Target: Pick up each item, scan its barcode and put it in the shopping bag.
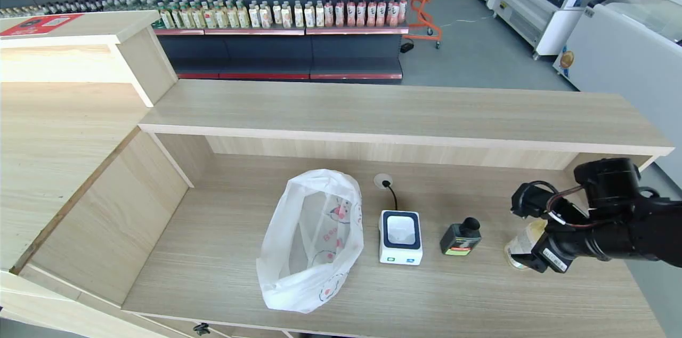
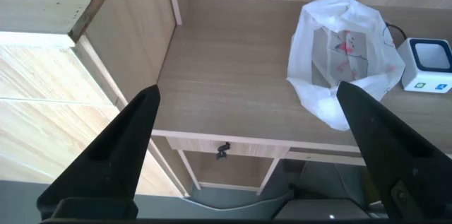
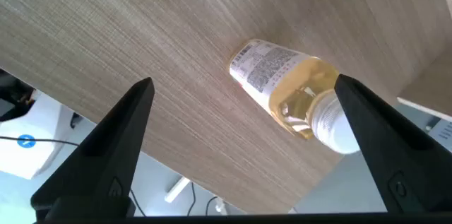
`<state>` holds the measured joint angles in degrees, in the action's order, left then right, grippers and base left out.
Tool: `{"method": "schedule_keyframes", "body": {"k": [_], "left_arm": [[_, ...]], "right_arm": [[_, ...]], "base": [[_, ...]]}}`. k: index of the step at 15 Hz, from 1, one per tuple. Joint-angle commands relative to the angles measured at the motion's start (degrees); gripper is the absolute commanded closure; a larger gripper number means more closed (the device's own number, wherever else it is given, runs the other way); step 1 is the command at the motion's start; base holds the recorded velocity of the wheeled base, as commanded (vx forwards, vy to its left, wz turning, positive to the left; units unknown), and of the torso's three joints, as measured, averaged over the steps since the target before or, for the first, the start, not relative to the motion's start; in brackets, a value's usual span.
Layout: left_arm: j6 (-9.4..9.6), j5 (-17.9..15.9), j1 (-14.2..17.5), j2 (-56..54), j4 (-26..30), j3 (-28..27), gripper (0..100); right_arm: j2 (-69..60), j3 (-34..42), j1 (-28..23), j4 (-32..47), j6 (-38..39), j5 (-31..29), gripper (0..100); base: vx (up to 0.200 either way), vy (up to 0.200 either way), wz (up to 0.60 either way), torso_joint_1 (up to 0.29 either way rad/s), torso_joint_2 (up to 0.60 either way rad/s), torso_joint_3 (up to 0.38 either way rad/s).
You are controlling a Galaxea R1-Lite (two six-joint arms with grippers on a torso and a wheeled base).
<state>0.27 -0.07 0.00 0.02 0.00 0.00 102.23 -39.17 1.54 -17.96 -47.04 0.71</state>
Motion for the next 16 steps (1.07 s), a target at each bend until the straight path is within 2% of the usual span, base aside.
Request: {"method": "schedule_keyframes", "body": {"k": [1,2,3,6,12,16], "left_arm": [[0.00,-0.01,0.00,-0.02,0.00,0.00,0],[0.00,-0.01,0.00,-0.02,0.00,0.00,0],[0.00,-0.01,0.00,-0.02,0.00,0.00,0],[0.00,-0.01,0.00,-0.02,0.00,0.00,0],[0.00,-0.01,0.00,-0.02,0.00,0.00,0],[0.00,-0.01,0.00,-0.02,0.00,0.00,0]], "right_arm": [[7.72,0.14,0.22,-1.47,-2.44,1.40,0],[9.92,-0.29,1.28,-1.73,-2.61,4.74,0],[11.68,-1.44,1.72,-1.82,-2.88,5.27,0],[16.33,-5.66,2.77,-4.98,-3.41,5.45,0],[23.37,-14.18,8.13,-5.16,-3.32,7.91,0],[25.65,-15.68,9.71,-6.56,-3.32,7.91,0]], "base": [[0.000,0.000,0.00,0.000,0.00,0.000],[0.000,0.000,0.00,0.000,0.00,0.000],[0.000,0.000,0.00,0.000,0.00,0.000],[0.000,0.000,0.00,0.000,0.00,0.000],[0.000,0.000,0.00,0.000,0.00,0.000],[0.000,0.000,0.00,0.000,0.00,0.000]]}}
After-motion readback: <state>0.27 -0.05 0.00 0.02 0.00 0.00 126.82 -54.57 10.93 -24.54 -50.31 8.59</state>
